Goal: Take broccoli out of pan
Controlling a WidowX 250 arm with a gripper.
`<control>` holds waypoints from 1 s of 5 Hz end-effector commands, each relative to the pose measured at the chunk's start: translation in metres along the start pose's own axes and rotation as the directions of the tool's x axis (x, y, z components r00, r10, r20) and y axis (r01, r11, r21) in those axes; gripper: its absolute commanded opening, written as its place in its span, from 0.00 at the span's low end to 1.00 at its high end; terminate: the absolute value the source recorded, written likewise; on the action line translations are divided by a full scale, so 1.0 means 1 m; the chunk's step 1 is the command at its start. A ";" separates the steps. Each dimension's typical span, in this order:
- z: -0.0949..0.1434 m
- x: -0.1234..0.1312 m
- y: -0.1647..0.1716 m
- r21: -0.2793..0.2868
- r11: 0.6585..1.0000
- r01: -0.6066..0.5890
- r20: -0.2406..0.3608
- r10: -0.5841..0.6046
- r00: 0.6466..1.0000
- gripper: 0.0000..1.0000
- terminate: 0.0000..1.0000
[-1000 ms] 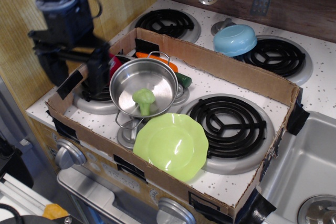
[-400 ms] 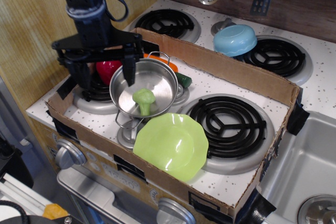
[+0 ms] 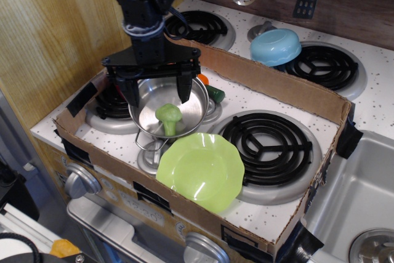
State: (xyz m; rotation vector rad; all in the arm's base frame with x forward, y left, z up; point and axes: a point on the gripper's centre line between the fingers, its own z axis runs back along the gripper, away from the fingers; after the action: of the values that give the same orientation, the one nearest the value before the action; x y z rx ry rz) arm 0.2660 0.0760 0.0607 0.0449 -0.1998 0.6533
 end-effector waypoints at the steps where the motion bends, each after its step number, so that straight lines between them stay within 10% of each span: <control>1: 0.001 0.016 -0.019 0.071 0.997 -0.043 0.005 0.043 0.999 1.00 0.00; 5: -0.033 0.011 -0.008 0.097 0.991 -0.090 0.027 0.088 0.996 1.00 0.00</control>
State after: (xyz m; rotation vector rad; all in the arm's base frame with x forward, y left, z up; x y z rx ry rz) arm 0.2799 0.0750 0.0233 0.1413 -0.1669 0.7519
